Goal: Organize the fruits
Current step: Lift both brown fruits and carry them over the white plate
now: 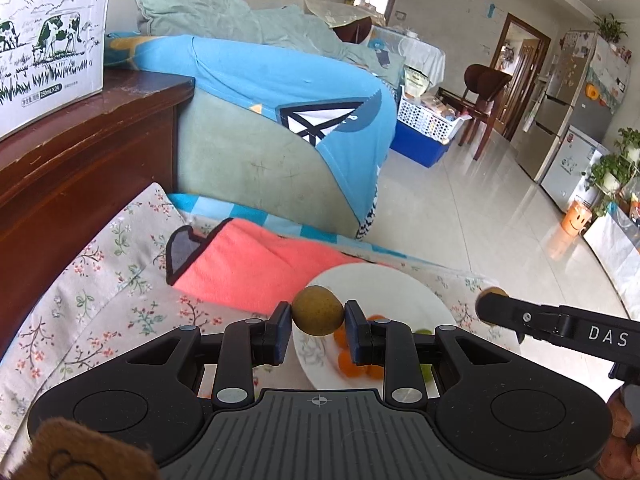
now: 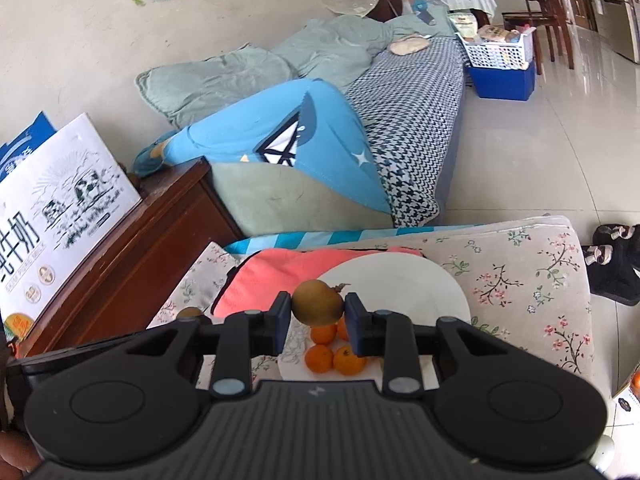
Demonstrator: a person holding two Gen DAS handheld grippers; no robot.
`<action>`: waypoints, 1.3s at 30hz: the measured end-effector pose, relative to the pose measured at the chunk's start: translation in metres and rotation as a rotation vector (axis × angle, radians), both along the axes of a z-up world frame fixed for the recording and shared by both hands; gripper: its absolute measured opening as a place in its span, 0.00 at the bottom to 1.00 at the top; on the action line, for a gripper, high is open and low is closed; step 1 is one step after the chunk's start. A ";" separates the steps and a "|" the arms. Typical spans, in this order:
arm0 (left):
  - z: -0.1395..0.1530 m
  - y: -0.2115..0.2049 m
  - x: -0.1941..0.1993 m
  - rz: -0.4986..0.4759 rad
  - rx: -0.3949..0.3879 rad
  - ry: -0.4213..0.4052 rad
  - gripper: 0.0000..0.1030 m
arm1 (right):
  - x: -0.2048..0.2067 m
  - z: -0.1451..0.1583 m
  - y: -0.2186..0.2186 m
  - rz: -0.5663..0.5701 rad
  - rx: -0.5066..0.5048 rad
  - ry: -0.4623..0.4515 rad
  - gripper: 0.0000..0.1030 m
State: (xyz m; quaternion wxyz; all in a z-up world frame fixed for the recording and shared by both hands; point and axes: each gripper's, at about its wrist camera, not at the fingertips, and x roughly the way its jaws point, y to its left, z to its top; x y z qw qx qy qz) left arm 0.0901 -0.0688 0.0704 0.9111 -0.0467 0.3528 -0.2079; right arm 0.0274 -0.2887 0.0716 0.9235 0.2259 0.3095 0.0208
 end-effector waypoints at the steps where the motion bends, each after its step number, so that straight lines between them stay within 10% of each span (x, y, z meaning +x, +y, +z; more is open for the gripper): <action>1: -0.001 0.000 0.003 0.004 -0.005 0.006 0.25 | 0.003 -0.002 -0.004 -0.010 0.017 0.008 0.28; 13: -0.025 -0.019 0.027 -0.020 -0.012 0.058 0.25 | 0.033 -0.036 -0.033 -0.091 0.184 0.079 0.28; 39: -0.071 -0.049 0.054 -0.014 0.034 0.131 0.27 | 0.075 -0.084 -0.036 -0.123 0.187 0.174 0.31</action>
